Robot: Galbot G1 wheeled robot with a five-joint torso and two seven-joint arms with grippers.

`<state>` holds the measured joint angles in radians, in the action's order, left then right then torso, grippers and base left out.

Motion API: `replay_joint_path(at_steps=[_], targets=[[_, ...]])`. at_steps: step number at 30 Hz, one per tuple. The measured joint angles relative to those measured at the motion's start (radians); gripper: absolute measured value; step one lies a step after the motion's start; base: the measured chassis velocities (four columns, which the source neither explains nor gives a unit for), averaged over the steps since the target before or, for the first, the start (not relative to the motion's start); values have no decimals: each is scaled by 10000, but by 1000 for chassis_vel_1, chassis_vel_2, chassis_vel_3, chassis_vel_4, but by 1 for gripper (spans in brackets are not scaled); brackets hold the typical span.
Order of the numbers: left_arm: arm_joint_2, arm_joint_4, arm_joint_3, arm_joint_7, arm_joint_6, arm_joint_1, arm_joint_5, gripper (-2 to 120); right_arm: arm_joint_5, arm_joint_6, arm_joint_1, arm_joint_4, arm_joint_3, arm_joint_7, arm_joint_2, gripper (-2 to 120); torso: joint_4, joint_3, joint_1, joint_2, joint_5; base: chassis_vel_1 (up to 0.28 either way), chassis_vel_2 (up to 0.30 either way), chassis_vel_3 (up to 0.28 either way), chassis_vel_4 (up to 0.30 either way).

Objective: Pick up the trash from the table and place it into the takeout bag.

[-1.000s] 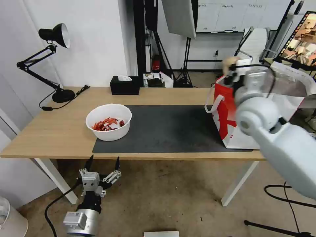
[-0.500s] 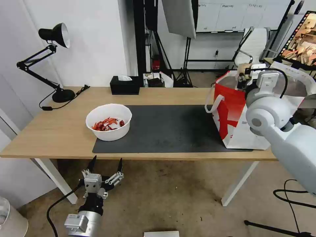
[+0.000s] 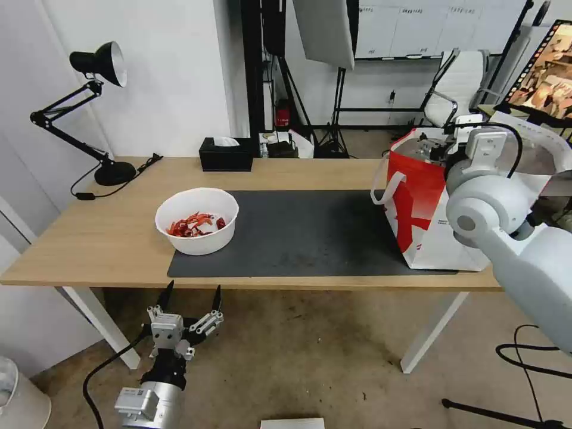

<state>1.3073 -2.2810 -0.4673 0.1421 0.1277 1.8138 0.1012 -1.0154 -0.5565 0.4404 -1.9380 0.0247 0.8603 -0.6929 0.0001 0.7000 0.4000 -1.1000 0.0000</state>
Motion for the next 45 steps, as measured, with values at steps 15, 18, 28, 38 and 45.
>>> replay_joint_path(at_steps=[15,18,28,38,45], targets=[[434,-423,-278,-6,297,349,-154,100,543,3453,2460,-1698,1115,-4067,160,100,-3,-1,0,0,-1,0,0,0,0],[891,-556,-438,-13,380,545,-358,100,1127,4094,3990,-2411,1274,-5304,-98,100,8,-1,0,0,0,0,0,0,0],[959,-299,-304,-82,456,482,-529,100,3685,5647,9002,-2980,2849,-6725,-1281,100,-4,-2,-1,0,0,0,0,0,0],[914,7,-180,-88,458,346,-635,100,5722,6080,11303,-2568,2839,-6338,-2728,100,-2,-2,-1,-1,-1,0,0,0,0],[823,76,-164,-89,426,239,-617,100,5875,6064,11301,-2347,2696,-6195,-2908,100,-1,-1,0,0,0,0,0,0,0]])
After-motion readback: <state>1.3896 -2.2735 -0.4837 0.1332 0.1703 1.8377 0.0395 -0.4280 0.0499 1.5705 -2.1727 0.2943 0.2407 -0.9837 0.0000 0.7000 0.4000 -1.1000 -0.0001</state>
